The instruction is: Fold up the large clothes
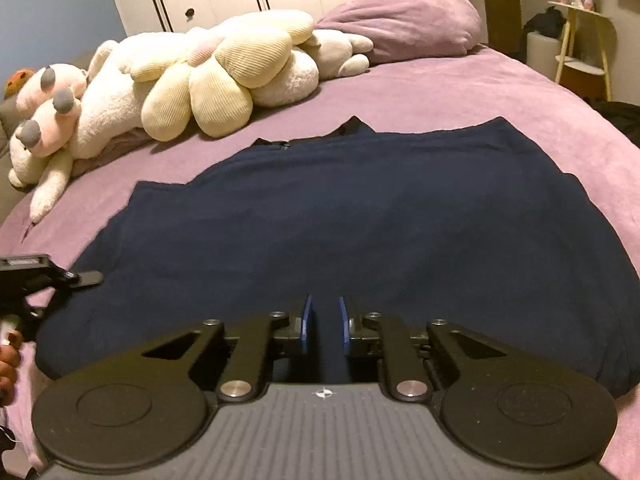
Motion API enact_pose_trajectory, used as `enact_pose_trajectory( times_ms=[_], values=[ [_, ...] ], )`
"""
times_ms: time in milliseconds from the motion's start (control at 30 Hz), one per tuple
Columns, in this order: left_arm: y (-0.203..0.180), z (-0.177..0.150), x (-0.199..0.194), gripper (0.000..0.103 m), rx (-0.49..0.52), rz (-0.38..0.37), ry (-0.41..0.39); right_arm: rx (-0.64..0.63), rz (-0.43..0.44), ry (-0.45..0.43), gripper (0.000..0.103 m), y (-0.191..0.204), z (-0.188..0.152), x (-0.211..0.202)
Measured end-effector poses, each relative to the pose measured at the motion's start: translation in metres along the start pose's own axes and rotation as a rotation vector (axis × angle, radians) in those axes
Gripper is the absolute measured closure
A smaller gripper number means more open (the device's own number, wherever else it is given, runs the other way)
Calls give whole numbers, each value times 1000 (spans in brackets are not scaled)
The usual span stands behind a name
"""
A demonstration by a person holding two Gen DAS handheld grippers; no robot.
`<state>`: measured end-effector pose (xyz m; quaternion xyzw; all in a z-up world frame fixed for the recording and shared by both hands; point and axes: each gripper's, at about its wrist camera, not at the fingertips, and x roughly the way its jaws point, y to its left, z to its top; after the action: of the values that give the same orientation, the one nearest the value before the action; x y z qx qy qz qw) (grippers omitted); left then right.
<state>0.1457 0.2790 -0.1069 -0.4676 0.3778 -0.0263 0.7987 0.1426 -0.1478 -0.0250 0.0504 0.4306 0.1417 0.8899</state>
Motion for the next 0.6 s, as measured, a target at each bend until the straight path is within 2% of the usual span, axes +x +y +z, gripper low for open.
enact_pose_trajectory(
  times_ms=[200,367,467,600],
  values=[
    [-31,3,-11,71,45,5,4,-26,-39,76,90,5,-4,21],
    [-52,2,-16,71,81,5,2,-72,-3,-51,90,19,0,1],
    [-64,-1,-19,71,89,-16,3,-36,18,61,89,14,-11,27],
    [-83,-1,-22,71,100,-51,5,-53,26,76,89,12,-10,34]
  ],
)
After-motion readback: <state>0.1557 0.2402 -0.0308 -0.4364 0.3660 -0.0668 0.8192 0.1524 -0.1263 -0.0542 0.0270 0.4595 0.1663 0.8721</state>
